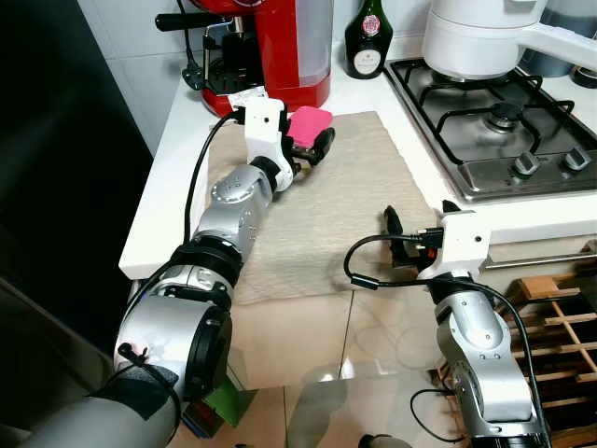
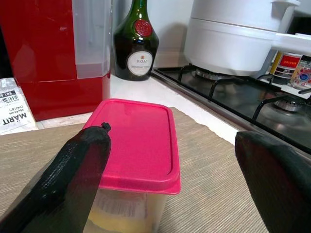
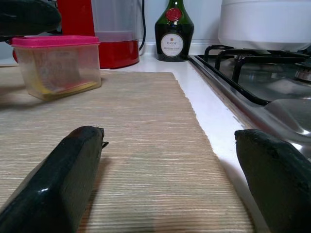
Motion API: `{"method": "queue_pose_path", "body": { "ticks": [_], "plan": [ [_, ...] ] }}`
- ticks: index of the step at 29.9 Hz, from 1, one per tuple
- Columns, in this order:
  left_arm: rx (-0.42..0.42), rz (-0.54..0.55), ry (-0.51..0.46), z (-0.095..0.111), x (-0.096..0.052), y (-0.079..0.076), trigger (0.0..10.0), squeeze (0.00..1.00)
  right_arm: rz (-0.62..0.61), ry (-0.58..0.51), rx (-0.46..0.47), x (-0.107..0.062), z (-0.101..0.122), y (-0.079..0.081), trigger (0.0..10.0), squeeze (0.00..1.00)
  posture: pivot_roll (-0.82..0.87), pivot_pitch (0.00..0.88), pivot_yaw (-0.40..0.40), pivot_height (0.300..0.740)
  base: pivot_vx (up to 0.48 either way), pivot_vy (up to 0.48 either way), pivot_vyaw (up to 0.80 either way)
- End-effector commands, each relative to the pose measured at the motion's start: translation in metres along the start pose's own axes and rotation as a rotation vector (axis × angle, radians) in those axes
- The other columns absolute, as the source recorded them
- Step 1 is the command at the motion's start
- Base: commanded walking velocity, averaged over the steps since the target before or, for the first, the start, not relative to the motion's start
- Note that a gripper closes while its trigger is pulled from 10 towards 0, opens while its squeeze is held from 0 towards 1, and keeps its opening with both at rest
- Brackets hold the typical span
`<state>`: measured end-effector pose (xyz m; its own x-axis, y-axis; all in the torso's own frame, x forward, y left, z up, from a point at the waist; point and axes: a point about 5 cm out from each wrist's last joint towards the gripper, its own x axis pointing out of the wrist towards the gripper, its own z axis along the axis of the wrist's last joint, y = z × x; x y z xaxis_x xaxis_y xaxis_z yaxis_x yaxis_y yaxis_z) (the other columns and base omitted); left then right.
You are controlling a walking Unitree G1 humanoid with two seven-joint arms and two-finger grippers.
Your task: Restocking fridge
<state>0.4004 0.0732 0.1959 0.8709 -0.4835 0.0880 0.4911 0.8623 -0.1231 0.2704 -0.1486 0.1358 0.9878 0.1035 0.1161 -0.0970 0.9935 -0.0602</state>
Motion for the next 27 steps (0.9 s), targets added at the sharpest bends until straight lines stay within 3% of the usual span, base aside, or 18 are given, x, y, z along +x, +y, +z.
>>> {"method": "queue_pose_path", "body": {
  "ticks": [1, 5, 10, 18, 27],
  "plan": [
    [-0.018, 0.008, 0.079, -0.017, -0.003, -0.001, 10.0, 0.0, 0.006, 0.0, -0.008, 0.002, 0.001, 0.002, 10.0, 0.08, -0.17, 0.034, 0.093, 0.74, 0.0, 0.0, 0.0],
    [-0.023, 0.015, 0.083, -0.019, -0.003, -0.001, 10.0, 0.0, 0.004, 0.002, -0.007, 0.001, 0.001, 0.001, 10.0, 0.07, -0.17, 0.034, 0.093, 0.74, 0.0, 0.0, 0.0],
    [0.085, 0.025, 0.032, -0.007, -0.003, 0.003, 10.0, 0.0, 0.007, 0.001, -0.007, 0.002, 0.001, 0.002, 10.0, 0.08, -0.17, 0.033, 0.092, 0.74, 0.0, 0.0, 0.0],
    [0.062, 0.078, 0.017, -0.003, -0.007, 0.016, 10.0, 0.0, 0.012, 0.001, -0.006, 0.003, 0.001, 0.003, 10.0, 0.08, -0.17, 0.029, 0.089, 0.74, 0.0, 0.0, 0.0],
    [0.059, 0.109, -0.068, 0.009, -0.012, 0.025, 10.0, 0.0, 0.018, 0.002, -0.009, 0.003, 0.0, 0.003, 10.0, 0.07, -0.17, 0.017, 0.087, 0.74, 0.0, 0.0, 0.0]
  ]
}}
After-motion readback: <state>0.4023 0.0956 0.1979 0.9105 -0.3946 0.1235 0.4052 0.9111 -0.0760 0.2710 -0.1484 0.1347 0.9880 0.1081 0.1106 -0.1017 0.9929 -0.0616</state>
